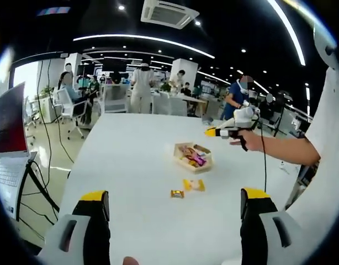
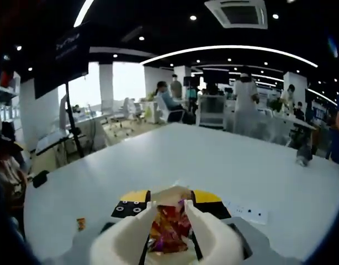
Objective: Place the target food into the container with the food tongs after gripping and lifting it, then release it inside without dropping or visibly crushing the food.
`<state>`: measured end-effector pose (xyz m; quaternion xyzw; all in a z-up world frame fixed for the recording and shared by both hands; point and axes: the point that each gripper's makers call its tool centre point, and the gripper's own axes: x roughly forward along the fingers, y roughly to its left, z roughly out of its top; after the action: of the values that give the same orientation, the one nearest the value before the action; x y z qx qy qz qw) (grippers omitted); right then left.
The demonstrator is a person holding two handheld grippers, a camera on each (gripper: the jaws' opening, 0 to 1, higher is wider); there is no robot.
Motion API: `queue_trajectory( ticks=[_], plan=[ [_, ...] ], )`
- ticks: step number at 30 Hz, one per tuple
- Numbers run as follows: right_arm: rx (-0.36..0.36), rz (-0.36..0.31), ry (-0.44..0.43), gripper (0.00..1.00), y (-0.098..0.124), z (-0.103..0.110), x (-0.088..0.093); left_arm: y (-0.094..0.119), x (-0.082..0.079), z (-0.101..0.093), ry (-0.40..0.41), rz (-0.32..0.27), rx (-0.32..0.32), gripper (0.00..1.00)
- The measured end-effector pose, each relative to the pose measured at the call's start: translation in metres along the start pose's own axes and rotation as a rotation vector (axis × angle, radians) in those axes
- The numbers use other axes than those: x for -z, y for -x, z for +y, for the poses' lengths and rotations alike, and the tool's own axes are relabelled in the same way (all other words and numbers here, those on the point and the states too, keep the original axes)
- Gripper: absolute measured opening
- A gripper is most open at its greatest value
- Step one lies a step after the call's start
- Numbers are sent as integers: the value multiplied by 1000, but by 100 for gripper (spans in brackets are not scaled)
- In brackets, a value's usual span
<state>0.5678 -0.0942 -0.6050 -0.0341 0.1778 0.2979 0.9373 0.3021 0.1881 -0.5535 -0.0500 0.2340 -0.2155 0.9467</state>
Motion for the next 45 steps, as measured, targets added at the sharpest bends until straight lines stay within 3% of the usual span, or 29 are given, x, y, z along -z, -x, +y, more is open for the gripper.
queue_trajectory(
  ticks=[11,21,26,35,39,45],
  plan=[
    [31,-19,-1,29,19,-1,-9,0,-4,-2,-10,-25,21,99],
    [51,-32,20,30,56,18,-19,3,1,-13,-8,-50,60,99],
    [63,-40,78,29,83,37,-25,-5,-2,-21,-29,-55,118,99],
    [102,-102,29,29,131,69,-29,-27,-22,-42,-66,-94,238,99],
    [124,-130,-3,29,152,78,-34,-43,-32,-51,-44,-113,286,99],
    [146,-135,-27,29,174,87,-29,-54,-42,-71,-77,-112,349,99]
  ],
)
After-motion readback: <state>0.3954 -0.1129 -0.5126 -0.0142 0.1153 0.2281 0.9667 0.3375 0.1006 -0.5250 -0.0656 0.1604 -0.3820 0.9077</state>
